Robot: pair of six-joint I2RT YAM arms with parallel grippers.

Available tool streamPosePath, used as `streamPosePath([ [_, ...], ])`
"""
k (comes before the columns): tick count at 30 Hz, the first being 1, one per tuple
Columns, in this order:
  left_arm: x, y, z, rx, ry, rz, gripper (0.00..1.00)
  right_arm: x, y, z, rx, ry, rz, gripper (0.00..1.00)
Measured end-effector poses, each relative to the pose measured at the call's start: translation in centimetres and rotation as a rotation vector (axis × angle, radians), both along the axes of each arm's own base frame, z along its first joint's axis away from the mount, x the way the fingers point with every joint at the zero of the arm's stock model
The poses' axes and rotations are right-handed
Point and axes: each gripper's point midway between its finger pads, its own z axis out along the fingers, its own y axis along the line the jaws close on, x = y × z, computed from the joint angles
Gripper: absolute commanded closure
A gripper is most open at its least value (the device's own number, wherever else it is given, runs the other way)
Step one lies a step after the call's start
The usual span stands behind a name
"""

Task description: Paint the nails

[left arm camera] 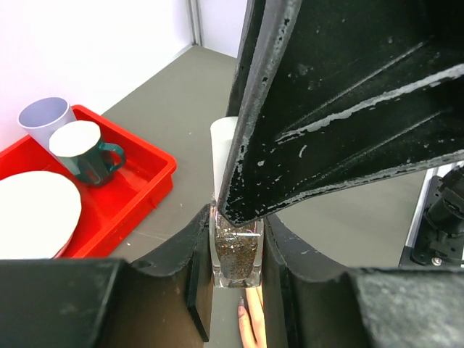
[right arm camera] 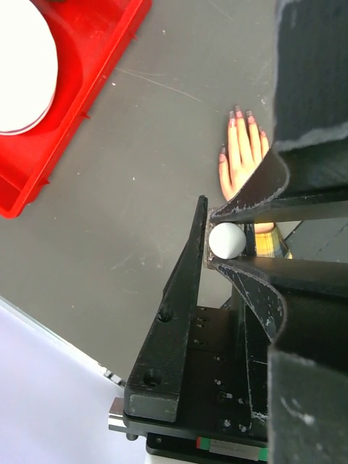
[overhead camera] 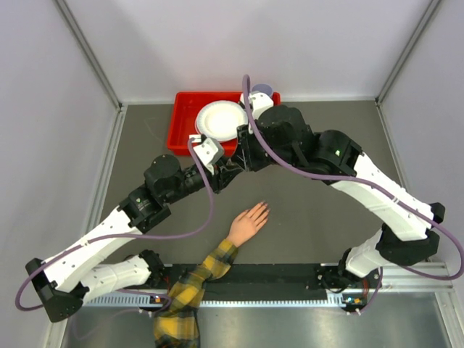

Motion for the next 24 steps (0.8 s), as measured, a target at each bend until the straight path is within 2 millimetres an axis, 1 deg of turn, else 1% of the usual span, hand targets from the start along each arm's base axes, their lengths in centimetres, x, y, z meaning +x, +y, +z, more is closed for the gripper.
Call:
streamPosePath([
  [2, -0.1, -0.1, -0.1, 0.002, 0.002, -0.006, 1.00, 0.0, -0.1, -0.1, -0.004, -0.001, 0.000, 0.77],
  [4, -0.2, -0.1, -0.1, 0.002, 0.002, -0.012, 1.00, 0.0, -0.1, -0.1, -0.009, -0.003, 0.004, 0.68],
  [6, -0.3, -0.2, -0.1, 0.001, 0.002, -0.022, 1.00, 0.0, -0.1, 0.0, -0.009, -0.007, 0.009, 0.64],
  [8, -0.5, -0.3, -0.1, 0.001, 0.003, -0.030, 1.00, -0.1, 0.0, 0.0, -0.008, -0.008, 0.022, 0.64],
  [9, -0.6, -0.3, -0.1, 0.000, 0.003, -0.037, 1.00, -0.2, 0.1, 0.0, -0.009, -0.010, 0.029, 0.73],
  [10, -0.6, -0.4, -0.1, 0.001, 0.004, -0.041, 1.00, -0.2, 0.1, 0.0, -0.008, -0.011, 0.033, 0.80],
  [12, -0.8, -0.4, -0.1, 0.003, 0.005, -0.049, 1.00, -0.2, 0.1, 0.0, -0.018, -0.019, 0.043, 1.00],
  [16, -1.0, -0.5, -0.4, 0.011, 0.012, -0.064, 1.00, -0.3, -0.1, -0.3, -0.037, -0.018, 0.059, 1.00],
  [19, -1.7, -0.7, -0.8, 0.022, 0.026, -0.112, 1.00, -0.7, -0.4, -0.7, -0.070, -0.028, 0.102, 1.00],
  [21, -2.6, -1.0, -1.0, 0.025, 0.041, -0.170, 1.00, -1.4, -0.5, -1.0, -0.079, -0.035, 0.151, 1.00],
  [22, -3.3, -1.2, -1.2, 0.025, 0.053, -0.206, 1.00, -2.0, -0.8, -1.3, -0.075, -0.048, 0.193, 1.00],
  [24, -5.1, -1.7, -1.4, 0.017, 0.086, -0.309, 1.00, -3.5, -1.1, -1.5, -0.045, -0.069, 0.281, 1.00],
])
